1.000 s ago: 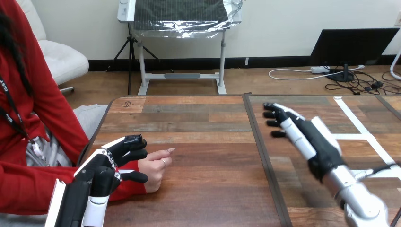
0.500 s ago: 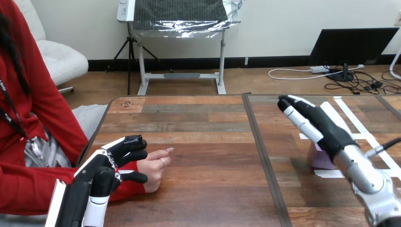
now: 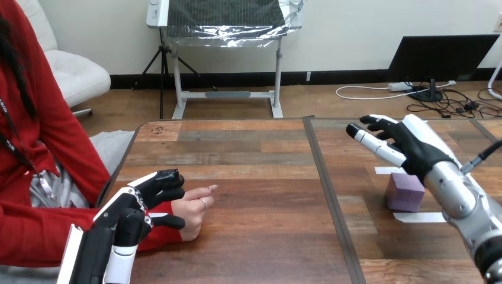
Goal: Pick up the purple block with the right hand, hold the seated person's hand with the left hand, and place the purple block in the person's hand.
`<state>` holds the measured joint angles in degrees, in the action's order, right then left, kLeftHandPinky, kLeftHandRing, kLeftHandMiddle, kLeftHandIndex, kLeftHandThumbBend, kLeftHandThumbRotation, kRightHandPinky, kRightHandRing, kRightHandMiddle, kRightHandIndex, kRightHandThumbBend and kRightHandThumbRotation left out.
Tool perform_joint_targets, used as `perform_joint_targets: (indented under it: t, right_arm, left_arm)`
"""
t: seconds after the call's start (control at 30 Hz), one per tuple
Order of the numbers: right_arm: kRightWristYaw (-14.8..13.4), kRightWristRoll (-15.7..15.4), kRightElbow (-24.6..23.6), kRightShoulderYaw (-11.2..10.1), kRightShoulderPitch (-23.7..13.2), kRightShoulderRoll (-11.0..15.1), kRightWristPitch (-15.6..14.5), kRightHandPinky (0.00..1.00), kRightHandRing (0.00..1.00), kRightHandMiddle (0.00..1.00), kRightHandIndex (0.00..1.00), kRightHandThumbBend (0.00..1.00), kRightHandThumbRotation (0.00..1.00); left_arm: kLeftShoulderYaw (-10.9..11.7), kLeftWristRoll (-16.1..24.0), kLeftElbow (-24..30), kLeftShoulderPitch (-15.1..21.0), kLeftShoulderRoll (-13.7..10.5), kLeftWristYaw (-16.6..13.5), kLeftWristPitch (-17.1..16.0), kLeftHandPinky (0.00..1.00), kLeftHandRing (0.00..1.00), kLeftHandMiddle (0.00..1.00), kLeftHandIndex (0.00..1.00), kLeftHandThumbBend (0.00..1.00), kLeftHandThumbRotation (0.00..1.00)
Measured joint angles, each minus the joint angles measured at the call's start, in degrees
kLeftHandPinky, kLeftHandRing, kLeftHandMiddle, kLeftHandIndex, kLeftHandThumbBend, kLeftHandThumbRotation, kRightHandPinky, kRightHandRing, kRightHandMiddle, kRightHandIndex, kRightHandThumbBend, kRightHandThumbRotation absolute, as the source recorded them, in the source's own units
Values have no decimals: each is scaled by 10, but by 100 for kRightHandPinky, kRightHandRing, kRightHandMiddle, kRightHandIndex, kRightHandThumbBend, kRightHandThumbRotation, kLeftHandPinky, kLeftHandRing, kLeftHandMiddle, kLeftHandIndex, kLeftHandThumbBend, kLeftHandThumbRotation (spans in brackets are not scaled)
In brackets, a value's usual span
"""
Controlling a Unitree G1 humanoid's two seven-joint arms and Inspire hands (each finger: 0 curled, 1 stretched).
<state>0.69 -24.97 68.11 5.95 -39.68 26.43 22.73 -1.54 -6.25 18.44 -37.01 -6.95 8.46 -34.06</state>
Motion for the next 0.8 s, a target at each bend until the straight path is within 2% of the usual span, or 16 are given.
perform_joint_targets:
  t: [0.1, 0.13, 0.2, 0.4, 0.8]
  right_arm:
    - [-5, -15, 14, 11, -14, 4, -8, 79, 88, 90, 90, 62, 100]
    - [-17, -42, 42, 33, -48, 14, -29, 80, 90, 91, 91, 61, 100]
    - [-17, -43, 44, 34, -52, 15, -31, 81, 91, 91, 91, 63, 100]
    - [-22, -76, 60, 63, -75, 26, -56, 83, 92, 92, 91, 65, 100]
    - [-2, -94, 72, 91, -88, 39, -93, 86, 94, 93, 92, 69, 100]
  left_arm:
    - [0, 0, 0, 0, 0, 1, 0, 56, 74, 75, 72, 61, 100]
    - [0, -1, 0, 1, 0, 2, 0, 57, 74, 75, 72, 61, 100]
    - [0, -1, 0, 1, 0, 3, 0, 57, 74, 75, 72, 61, 100]
    - [-1, 0, 0, 1, 0, 3, 0, 58, 75, 75, 72, 61, 100]
    - [-1, 0, 0, 2, 0, 5, 0, 59, 75, 75, 72, 61, 100]
